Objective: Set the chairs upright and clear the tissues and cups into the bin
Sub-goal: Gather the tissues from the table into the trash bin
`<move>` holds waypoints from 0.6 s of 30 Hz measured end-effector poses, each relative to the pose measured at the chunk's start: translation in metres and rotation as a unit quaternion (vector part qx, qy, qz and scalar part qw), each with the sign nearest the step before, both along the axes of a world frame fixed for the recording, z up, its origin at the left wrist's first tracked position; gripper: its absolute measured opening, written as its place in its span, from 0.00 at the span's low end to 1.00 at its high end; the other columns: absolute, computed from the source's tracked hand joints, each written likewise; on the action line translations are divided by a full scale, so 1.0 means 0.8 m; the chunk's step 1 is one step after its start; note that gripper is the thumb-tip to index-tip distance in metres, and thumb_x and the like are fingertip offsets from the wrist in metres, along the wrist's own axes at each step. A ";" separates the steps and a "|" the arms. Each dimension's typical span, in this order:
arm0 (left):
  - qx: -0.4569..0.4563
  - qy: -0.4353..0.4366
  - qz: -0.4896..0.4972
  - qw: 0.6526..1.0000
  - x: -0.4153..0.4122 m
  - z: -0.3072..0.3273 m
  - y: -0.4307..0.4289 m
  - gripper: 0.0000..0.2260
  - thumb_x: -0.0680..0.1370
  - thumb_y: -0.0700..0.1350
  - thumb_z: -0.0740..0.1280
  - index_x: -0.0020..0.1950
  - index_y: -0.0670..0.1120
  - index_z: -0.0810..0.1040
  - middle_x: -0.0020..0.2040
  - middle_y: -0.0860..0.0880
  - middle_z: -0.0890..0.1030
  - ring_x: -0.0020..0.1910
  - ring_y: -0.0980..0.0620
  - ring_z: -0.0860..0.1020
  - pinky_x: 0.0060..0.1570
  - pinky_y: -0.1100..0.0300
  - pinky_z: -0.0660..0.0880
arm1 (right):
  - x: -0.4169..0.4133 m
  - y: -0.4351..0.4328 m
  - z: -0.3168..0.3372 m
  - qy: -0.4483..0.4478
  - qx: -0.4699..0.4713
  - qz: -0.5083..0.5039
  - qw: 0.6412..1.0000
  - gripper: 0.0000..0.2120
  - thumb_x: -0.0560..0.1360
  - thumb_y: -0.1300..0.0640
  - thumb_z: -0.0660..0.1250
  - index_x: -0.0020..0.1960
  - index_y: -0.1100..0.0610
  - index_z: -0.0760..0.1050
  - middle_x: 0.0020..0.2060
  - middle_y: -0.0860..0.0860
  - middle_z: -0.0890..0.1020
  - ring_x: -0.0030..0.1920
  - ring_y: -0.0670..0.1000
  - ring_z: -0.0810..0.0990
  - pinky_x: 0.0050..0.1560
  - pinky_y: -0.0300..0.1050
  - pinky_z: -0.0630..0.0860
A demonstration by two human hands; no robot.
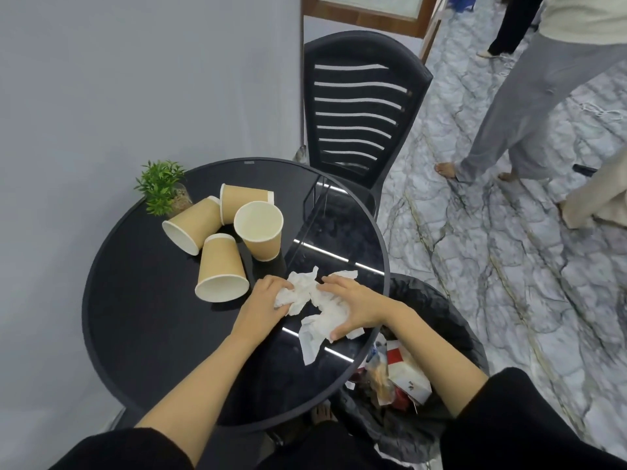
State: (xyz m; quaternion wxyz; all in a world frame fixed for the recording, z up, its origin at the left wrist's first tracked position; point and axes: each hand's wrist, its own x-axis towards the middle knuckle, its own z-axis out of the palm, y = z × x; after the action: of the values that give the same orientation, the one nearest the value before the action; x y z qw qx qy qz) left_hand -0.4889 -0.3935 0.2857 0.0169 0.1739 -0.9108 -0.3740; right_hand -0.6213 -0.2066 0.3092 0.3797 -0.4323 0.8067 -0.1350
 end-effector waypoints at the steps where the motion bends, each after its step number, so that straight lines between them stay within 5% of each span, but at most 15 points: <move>1: 0.002 -0.001 0.003 1.000 0.002 0.000 0.001 0.13 0.74 0.40 0.65 0.57 0.48 0.74 0.57 0.51 0.73 0.56 0.54 0.71 0.50 0.61 0.71 | 0.000 0.002 0.000 0.008 0.003 0.005 1.000 0.46 0.64 0.45 0.74 0.74 0.45 0.52 0.76 0.44 0.50 0.75 0.47 0.48 0.75 0.50 0.52; 10: -0.001 -0.010 0.016 1.000 0.014 0.005 0.011 0.12 0.75 0.42 0.66 0.58 0.49 0.75 0.57 0.51 0.73 0.55 0.55 0.72 0.51 0.57 0.75 | 0.013 0.014 -0.002 0.089 -0.087 -0.045 0.991 0.23 0.70 0.58 0.66 0.64 0.50 0.71 0.61 0.47 0.74 0.62 0.49 0.68 0.64 0.42 0.65; 14: 0.008 -0.016 0.011 1.000 0.017 0.007 0.023 0.10 0.75 0.43 0.66 0.56 0.49 0.75 0.56 0.51 0.73 0.54 0.54 0.73 0.52 0.55 0.74 | 0.021 0.029 -0.007 0.134 -0.104 -0.096 0.981 0.19 0.70 0.58 0.65 0.60 0.47 0.73 0.53 0.45 0.77 0.56 0.45 0.71 0.62 0.40 0.55; 18: 0.024 -0.019 -0.024 0.999 0.010 0.010 0.052 0.09 0.76 0.44 0.65 0.56 0.49 0.76 0.55 0.50 0.75 0.54 0.53 0.73 0.53 0.58 0.72 | 0.032 0.061 -0.007 0.122 -0.152 -0.198 0.961 0.15 0.71 0.57 0.67 0.57 0.49 0.76 0.52 0.44 0.79 0.54 0.44 0.75 0.65 0.43 0.57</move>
State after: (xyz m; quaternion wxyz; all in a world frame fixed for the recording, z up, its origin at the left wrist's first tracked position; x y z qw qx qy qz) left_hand -0.4806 -0.3521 0.2937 -0.0134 0.1597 -0.9055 -0.3930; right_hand -0.5955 -0.1576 0.3033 0.1741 -0.3300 0.8862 -0.2745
